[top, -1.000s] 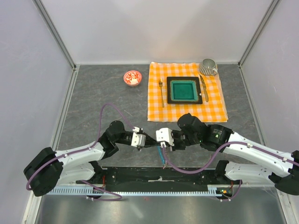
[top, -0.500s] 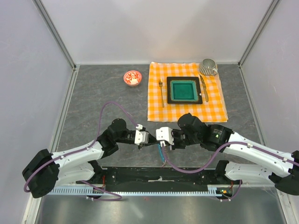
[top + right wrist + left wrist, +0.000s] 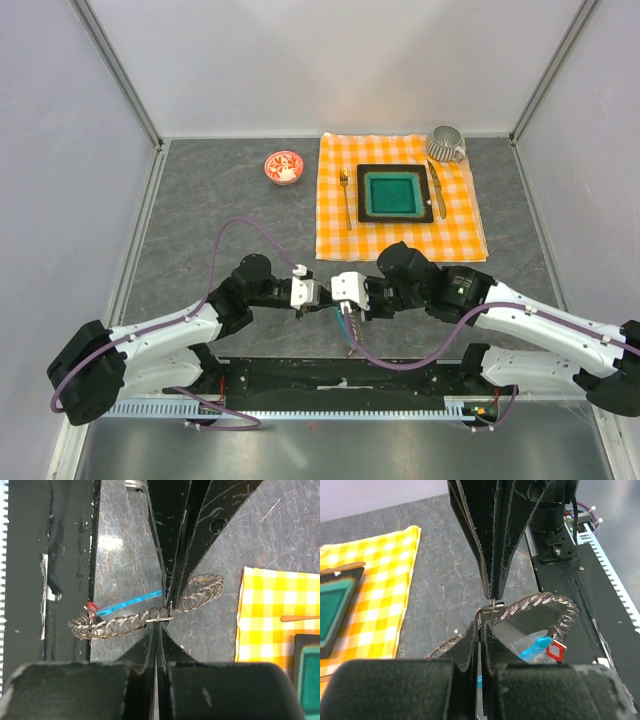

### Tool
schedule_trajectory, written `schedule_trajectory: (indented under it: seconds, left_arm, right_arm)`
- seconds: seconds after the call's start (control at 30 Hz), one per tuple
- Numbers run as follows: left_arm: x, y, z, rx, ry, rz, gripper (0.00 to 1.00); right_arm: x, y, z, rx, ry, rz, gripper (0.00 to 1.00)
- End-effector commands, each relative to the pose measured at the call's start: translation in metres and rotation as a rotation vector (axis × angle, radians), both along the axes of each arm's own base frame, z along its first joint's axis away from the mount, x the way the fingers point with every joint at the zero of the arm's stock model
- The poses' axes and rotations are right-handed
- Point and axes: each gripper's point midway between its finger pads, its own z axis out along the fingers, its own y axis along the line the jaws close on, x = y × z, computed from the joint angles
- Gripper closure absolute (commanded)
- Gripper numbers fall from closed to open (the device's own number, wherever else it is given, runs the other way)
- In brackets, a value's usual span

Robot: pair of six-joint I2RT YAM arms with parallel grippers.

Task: Put the keys on the keyring

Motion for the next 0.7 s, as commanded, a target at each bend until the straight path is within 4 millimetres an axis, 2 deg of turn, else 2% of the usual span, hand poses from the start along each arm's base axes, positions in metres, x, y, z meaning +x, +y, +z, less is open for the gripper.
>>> schedule_trajectory:
  seconds: [0.0, 0.07, 0.3, 0.67]
  left_arm:
    - [0.005, -0.001, 0.036, -0.133, -0.114, 0.028, 0.98]
    - [0.008, 0.002, 0.039, -0.157, -0.136, 0.054, 0.98]
    - [0.01, 0.009, 0.029, -0.164, -0.147, 0.097, 0.98]
    - [0.003, 0.008, 0.046, -0.234, -0.16, 0.065, 0.98]
  right_arm:
    - [0.007, 0.007, 0.014, 0.042, -0.034, -0.017, 1.0]
    - [0.011, 0.003, 0.015, 0.04, -0.052, -0.042, 1.0]
    - [0.015, -0.004, 0.024, 0.058, -0.087, -0.079, 1.0]
    - [0.008, 0.003, 0.012, 0.037, -0.04, -0.034, 1.0]
